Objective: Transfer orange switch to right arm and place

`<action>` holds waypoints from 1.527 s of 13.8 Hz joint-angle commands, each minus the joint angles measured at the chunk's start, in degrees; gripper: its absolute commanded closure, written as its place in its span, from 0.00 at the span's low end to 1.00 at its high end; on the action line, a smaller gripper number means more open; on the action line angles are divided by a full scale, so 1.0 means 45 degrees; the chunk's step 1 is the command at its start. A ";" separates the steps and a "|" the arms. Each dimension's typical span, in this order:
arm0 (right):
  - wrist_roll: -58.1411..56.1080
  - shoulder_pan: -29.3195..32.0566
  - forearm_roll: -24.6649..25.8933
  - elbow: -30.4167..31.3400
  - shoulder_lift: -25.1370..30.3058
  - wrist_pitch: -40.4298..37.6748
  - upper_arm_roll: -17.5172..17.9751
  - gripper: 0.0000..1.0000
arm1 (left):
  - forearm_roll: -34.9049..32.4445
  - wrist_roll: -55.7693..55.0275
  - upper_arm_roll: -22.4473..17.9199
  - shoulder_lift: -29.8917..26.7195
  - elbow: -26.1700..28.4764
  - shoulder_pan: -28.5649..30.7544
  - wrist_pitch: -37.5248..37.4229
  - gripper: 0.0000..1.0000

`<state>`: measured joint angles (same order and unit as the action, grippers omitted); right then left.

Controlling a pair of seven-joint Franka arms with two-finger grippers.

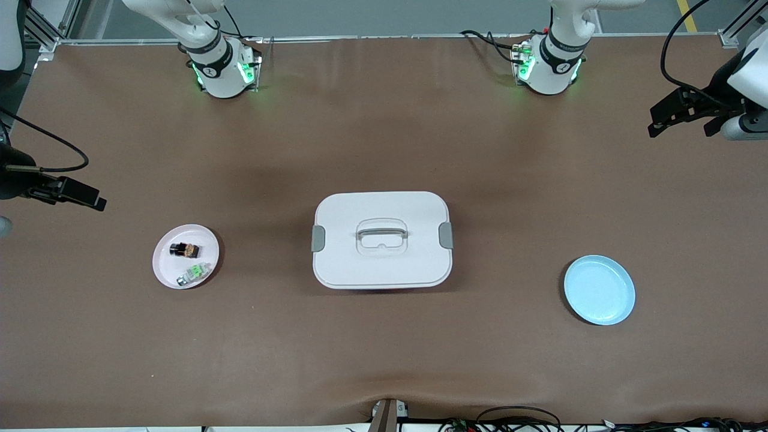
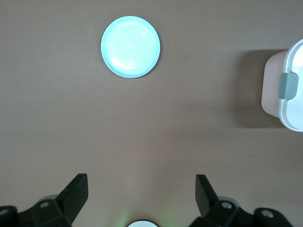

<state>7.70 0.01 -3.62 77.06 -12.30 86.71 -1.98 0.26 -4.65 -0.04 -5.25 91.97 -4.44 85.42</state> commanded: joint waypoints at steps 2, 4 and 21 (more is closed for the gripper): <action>0.0165 0.0836 -0.0346 -0.0660 -0.0021 -0.0537 0.0147 0.00 | -0.0038 -0.0041 -0.0050 0.0425 -0.0574 -0.0010 -0.0057 0.00; 0.0223 0.0722 -0.0075 -0.0680 -0.0020 -0.0984 0.0187 0.00 | -0.0057 -0.0002 -0.0070 0.0445 -0.0652 0.0010 -0.0057 0.00; -0.0574 0.0741 0.0121 0.2328 0.1835 0.0537 0.0148 0.00 | -0.0038 -0.0041 0.0028 0.0113 -0.0359 0.0303 -0.0096 0.00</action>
<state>7.33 2.78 -3.13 84.08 -6.97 87.71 -1.72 0.25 -4.65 -0.16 -3.90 90.12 -3.25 85.37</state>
